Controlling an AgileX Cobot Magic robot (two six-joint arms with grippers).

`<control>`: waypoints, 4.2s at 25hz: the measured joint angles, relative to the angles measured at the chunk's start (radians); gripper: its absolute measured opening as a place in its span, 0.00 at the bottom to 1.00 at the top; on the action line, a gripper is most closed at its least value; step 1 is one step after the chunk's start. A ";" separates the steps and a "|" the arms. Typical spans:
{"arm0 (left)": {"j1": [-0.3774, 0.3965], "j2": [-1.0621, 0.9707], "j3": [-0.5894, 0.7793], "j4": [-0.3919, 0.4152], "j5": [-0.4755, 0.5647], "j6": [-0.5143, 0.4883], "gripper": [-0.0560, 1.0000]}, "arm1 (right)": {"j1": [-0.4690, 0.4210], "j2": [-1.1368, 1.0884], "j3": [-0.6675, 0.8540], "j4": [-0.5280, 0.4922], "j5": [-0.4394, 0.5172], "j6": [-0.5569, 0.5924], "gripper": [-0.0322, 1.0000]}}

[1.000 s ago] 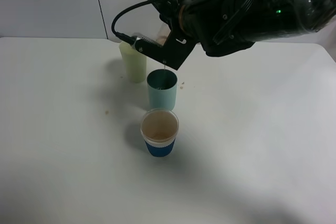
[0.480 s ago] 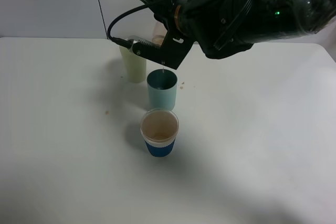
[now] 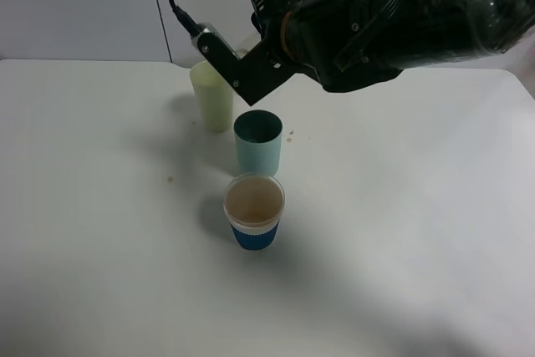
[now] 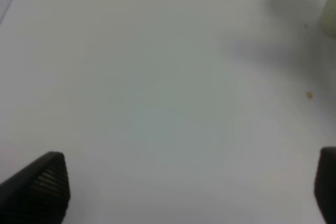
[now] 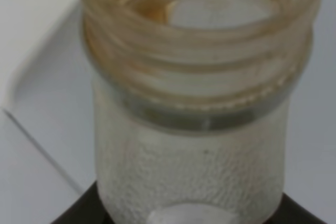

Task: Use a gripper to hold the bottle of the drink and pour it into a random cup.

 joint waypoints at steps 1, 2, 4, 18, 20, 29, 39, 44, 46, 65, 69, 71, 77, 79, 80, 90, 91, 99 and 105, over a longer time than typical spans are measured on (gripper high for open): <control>0.000 0.000 0.000 0.000 0.000 0.000 0.93 | -0.002 0.000 0.000 0.033 -0.007 0.058 0.38; 0.000 0.000 0.000 0.005 0.000 0.000 0.93 | -0.005 0.000 0.000 0.061 -0.019 0.118 0.38; 0.000 0.000 0.000 0.005 0.000 0.000 0.93 | -0.017 -0.003 0.000 0.123 -0.045 0.224 0.38; 0.000 0.000 0.000 0.000 0.000 0.000 0.93 | -0.180 -0.075 0.000 0.586 -0.145 0.684 0.38; 0.000 0.000 0.000 0.000 0.000 0.000 0.93 | -0.221 -0.080 0.000 0.670 -0.174 0.693 0.38; 0.000 0.000 0.000 0.000 0.000 0.000 0.93 | -0.403 -0.080 0.000 0.953 -0.348 0.686 0.38; 0.000 0.000 0.000 0.000 0.000 0.000 0.93 | -0.543 -0.080 0.180 0.954 -0.743 0.655 0.38; 0.000 0.000 0.000 0.000 0.000 0.000 0.93 | -0.595 -0.069 0.262 0.986 -0.878 0.654 0.38; 0.000 0.000 0.000 0.000 0.000 0.000 0.93 | -0.603 -0.053 0.282 1.016 -0.907 0.641 0.38; 0.000 0.000 0.000 0.000 0.000 0.000 0.93 | -0.604 0.116 0.356 1.065 -1.131 0.448 0.38; 0.000 0.000 0.000 0.005 0.000 0.000 0.93 | -0.604 0.130 0.356 1.065 -1.113 0.447 0.38; 0.000 0.000 0.000 0.005 0.000 0.000 0.93 | -0.604 0.130 0.356 1.065 -1.112 0.447 0.38; 0.000 0.000 0.000 0.000 0.000 0.000 0.93 | -0.604 0.130 0.356 1.065 -1.106 0.454 0.38; 0.000 0.000 0.000 0.000 0.000 0.000 0.93 | -0.604 0.130 0.356 1.065 -1.096 0.455 0.38; 0.000 0.000 0.000 0.000 0.000 0.000 0.93 | -0.604 0.130 0.355 1.065 -1.088 0.455 0.38; 0.000 0.000 0.000 0.000 0.000 0.000 0.93 | -0.604 0.131 0.356 1.094 -1.019 0.509 0.94; 0.000 0.000 0.000 0.000 0.000 0.000 0.93 | -0.604 0.131 0.356 1.096 -1.019 0.509 0.96; 0.000 0.000 0.000 0.005 0.000 0.000 0.93 | -0.595 0.097 0.357 1.100 -0.977 0.516 0.99; 0.000 0.000 0.000 0.000 0.000 0.000 0.93 | -0.593 -0.070 0.357 1.100 -0.832 0.516 0.99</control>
